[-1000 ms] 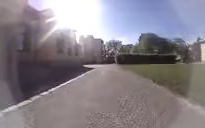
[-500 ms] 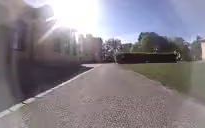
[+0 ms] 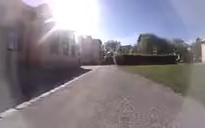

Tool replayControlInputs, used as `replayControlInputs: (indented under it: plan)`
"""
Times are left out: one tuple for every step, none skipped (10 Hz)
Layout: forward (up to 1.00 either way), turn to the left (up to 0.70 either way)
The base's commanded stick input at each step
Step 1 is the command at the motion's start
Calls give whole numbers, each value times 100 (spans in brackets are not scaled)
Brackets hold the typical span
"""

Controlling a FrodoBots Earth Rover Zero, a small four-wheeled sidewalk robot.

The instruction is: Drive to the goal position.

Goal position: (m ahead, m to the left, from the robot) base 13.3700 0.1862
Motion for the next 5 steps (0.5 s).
replayControlInputs:
  plan:
    - [100,0]
    - [100,0]
    - [100,0]
    - [100,0]
    - [100,0]
